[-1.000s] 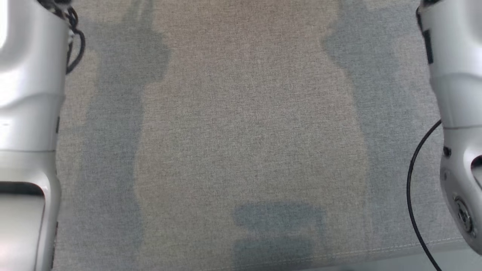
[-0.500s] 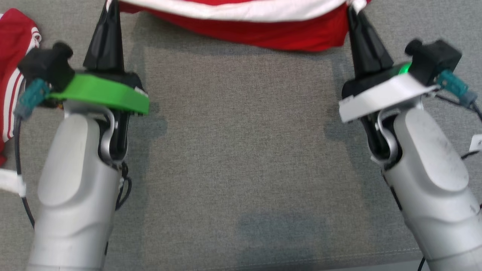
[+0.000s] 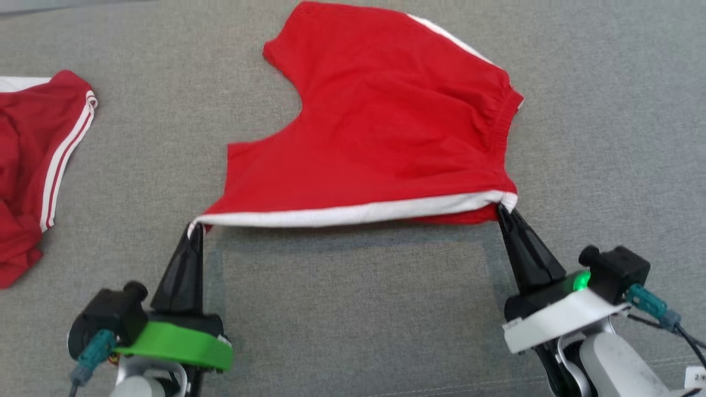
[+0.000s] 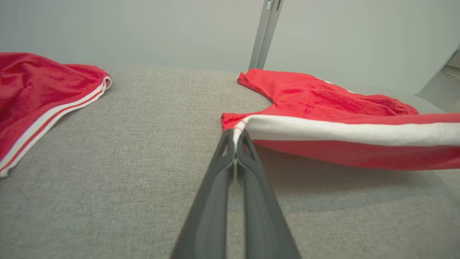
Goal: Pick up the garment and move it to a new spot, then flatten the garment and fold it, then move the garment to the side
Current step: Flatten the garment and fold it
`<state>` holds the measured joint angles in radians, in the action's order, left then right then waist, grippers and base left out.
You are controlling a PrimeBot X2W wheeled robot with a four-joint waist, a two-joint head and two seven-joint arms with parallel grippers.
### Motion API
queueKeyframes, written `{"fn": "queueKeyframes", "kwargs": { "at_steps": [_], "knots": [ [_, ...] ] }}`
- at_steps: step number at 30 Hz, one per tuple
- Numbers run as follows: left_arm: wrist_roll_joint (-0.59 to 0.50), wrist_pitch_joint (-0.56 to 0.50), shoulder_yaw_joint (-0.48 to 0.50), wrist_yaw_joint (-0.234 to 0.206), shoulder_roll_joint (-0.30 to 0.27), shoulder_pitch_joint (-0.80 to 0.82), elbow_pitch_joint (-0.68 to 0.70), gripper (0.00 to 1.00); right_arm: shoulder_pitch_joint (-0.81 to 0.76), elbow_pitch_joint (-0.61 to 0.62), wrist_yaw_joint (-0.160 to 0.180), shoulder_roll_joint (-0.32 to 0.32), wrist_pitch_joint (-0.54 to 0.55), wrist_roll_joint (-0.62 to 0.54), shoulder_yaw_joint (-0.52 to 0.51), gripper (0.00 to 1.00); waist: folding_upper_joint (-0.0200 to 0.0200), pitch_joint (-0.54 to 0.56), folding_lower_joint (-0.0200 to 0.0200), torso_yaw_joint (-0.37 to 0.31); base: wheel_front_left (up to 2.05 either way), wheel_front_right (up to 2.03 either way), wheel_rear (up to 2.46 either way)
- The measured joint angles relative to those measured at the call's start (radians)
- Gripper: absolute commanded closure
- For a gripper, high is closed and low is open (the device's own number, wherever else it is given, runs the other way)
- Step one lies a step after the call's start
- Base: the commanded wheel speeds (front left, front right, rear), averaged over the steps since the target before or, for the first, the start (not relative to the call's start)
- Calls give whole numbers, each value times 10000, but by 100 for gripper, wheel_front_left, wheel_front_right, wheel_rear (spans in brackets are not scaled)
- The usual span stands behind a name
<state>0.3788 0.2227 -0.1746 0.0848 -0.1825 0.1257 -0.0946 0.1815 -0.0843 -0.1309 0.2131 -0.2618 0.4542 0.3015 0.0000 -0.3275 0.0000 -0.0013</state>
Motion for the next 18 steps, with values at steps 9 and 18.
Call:
{"fn": "queueKeyframes", "kwargs": {
  "at_steps": [9,18],
  "knots": [
    [504,-1440,-236,-874,259,-2696,2343,100,-2418,711,0,-222,2,-17,-355,100,0,1010,0,-73,0,0,0],
    [537,-1919,-167,-1208,182,-3007,3204,100,-3226,826,0,-531,2,-102,-608,100,0,1389,0,-113,0,0,0]
  ]
}}
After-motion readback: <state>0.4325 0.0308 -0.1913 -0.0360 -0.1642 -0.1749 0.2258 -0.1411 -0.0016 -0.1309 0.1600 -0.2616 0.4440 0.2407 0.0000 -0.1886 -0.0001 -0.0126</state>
